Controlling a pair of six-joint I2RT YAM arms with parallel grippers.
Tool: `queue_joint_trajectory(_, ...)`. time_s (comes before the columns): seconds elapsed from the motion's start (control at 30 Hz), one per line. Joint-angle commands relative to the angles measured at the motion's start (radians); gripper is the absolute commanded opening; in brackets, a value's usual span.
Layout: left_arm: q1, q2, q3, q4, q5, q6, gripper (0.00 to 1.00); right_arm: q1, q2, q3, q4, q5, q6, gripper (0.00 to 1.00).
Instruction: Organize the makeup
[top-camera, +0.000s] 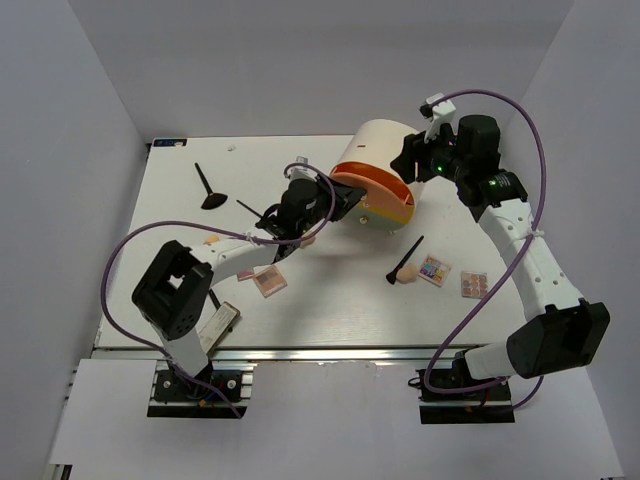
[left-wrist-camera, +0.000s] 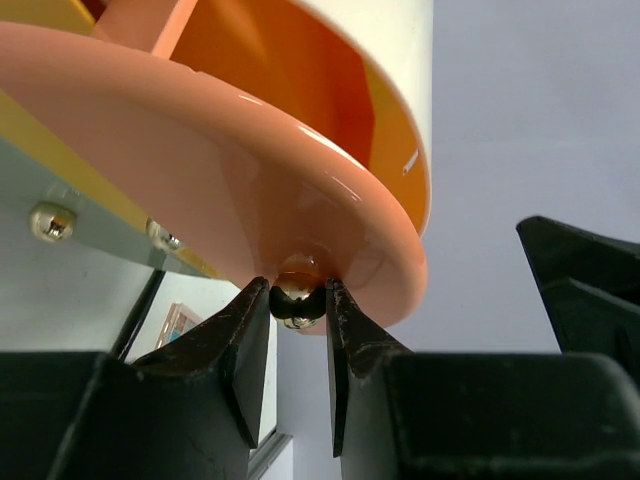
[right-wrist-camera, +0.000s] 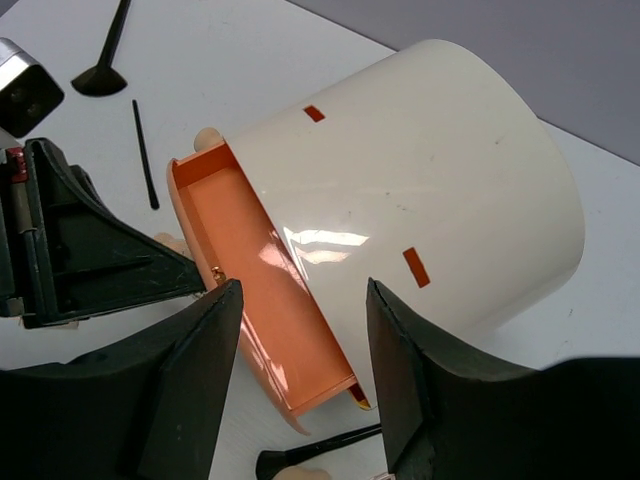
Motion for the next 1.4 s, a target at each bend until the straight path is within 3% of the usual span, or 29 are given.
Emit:
queue_joint_trajectory(0.0,-0.011,-0.097,-0.055,-0.038,0.015,0.018,0.12,-0.006,-0.033,-0.004,0.044,0.0,0.004,0.58)
queue_joint_trajectory(0.3,-0.017,-0.175,-0.124,-0.045,0.012,0.013,0.13,-0.006,-0.036,-0.011,0.044,-0.008,0.005,0.59)
queue_joint_trajectory(0.33,-0.017,-0.173,-0.126,-0.041,0.012,0.013,0.16,-0.007,-0.036,-0.012,0.043,-0.013,0.001,0.61)
queue_joint_trajectory(0.4,-0.017,-0.177,-0.124,-0.034,0.011,0.013,0.32,-0.007,-0.039,-0.012,0.038,-0.035,-0.009,0.69)
queue_joint_trajectory(0.43,-0.017,-0.178,-0.123,-0.031,0.011,0.015,0.46,-0.007,-0.04,-0.011,0.034,-0.049,-0.03,0.79)
queue_joint_trajectory(0.5,-0.017,-0.184,-0.117,-0.031,0.008,0.03,0.56,-0.009,-0.05,-0.014,0.023,-0.088,-0.065,0.89)
queue_joint_trajectory(0.7,-0.017,-0.261,-0.095,-0.113,-0.009,0.113,0.71,-0.009,-0.112,-0.063,0.026,-0.201,-0.147,0.89)
queue_joint_trajectory(0.83,-0.017,-0.344,-0.115,-0.178,-0.024,0.166,0.76,-0.009,-0.174,-0.112,0.044,-0.282,-0.2,0.9)
queue_joint_trajectory(0.93,-0.015,-0.423,-0.143,-0.247,-0.046,0.206,0.76,-0.007,-0.227,-0.153,0.044,-0.35,-0.277,0.88)
queue_joint_trajectory(1.0,-0.012,-0.488,-0.168,-0.307,-0.087,0.238,0.74,-0.009,-0.258,-0.184,0.025,-0.399,-0.352,0.8)
queue_joint_trajectory(1.1,0.018,-0.574,-0.219,-0.383,-0.132,0.268,0.58,-0.009,-0.324,-0.247,-0.058,-0.5,-0.513,0.63)
queue_joint_trajectory(1.13,0.033,-0.594,-0.234,-0.402,-0.133,0.272,0.44,-0.009,-0.347,-0.268,-0.092,-0.537,-0.582,0.59)
queue_joint_trajectory(1.23,0.102,-0.675,-0.285,-0.475,-0.109,0.297,0.31,-0.009,-0.378,-0.293,-0.227,-0.579,-0.689,0.56)
queue_joint_trajectory(1.33,0.176,-0.749,-0.314,-0.54,-0.069,0.347,0.33,-0.009,-0.393,-0.302,-0.365,-0.608,-0.789,0.57)
queue_joint_trajectory(1.37,0.213,-0.762,-0.319,-0.579,-0.043,0.373,0.37,-0.007,-0.393,-0.304,-0.414,-0.618,-0.894,0.57)
